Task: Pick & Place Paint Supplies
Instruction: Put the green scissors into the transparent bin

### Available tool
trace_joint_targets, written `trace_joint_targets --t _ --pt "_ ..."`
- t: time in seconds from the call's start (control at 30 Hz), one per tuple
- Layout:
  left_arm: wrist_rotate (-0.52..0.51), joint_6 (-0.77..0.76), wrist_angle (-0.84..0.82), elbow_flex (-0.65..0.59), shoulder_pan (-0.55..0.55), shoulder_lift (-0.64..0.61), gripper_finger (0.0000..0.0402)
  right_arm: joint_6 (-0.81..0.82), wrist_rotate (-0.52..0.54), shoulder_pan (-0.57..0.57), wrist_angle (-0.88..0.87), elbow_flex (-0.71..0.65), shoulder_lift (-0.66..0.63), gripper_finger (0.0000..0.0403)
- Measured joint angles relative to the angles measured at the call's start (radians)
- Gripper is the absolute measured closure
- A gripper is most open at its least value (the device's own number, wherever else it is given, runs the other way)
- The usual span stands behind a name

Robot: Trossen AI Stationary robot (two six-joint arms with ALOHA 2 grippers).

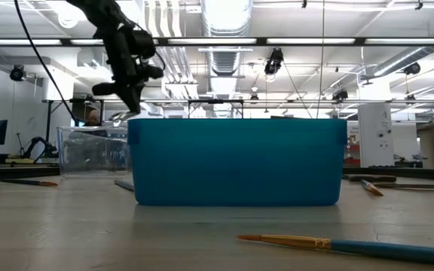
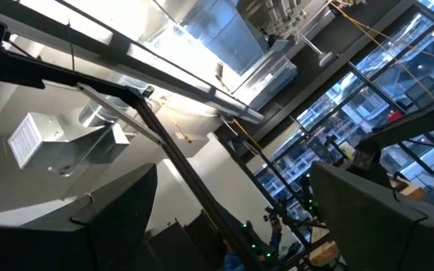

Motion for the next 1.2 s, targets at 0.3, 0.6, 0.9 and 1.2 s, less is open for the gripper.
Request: trace_joint_targets --t 0.3,0.6,0.9,1.2 --pt "-0.03 -0.058 0.104 -0.12 0.0 -0.002 0.0388 0.006 0.029 0.0 -0.038 0.0 0.0 0.0059" --pt "-0.03 -0.078 0.152 -0.165 0.0 -0.003 0.0384 0.013 0.047 0.0 -0.038 0.0 0.0 0.0059" --pt "-0.03 -0.069 0.151 -0.162 0.0 -0.003 0.0315 0.012 0.051 0.0 -0.038 0.0 0.0 0.0059" --pt "0.03 -0.032 0.148 -0.123 0.0 -0.008 0.0275 0.01 0.08 0.0 -0.042 0.0 0.0 0.0059"
